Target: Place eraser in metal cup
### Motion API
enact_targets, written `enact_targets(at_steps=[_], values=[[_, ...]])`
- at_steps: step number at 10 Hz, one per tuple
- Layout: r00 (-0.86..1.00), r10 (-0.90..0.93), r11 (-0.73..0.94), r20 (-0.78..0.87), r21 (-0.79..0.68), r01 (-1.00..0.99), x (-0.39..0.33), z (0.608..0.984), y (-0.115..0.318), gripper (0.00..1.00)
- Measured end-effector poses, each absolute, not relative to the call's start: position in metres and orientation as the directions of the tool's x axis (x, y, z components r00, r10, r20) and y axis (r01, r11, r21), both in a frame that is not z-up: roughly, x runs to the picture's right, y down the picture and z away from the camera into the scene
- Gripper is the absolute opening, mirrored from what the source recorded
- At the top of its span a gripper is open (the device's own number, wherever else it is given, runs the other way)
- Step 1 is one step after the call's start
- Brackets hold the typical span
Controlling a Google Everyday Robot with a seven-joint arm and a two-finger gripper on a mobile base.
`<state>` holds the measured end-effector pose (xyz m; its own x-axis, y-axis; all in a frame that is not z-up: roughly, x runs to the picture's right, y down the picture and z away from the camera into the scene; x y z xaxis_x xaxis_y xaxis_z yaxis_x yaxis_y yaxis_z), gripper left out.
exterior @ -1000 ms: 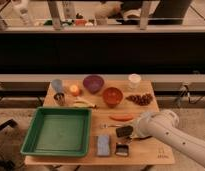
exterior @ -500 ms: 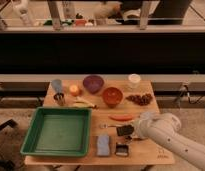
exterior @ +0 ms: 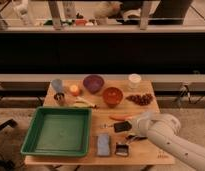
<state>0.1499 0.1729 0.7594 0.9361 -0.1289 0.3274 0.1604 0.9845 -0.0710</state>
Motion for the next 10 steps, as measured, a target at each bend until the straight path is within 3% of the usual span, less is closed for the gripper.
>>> enact_targets(at_steps=[6, 10], values=[[0.864, -0.283, 0.949, 0.416, -0.007, 0.314, 0.092, 0.822, 0.077, 0.00], [0.806, -0.354, 0.922, 0.475, 0.035, 0.385, 0.036, 0.838, 0.043, 0.00]])
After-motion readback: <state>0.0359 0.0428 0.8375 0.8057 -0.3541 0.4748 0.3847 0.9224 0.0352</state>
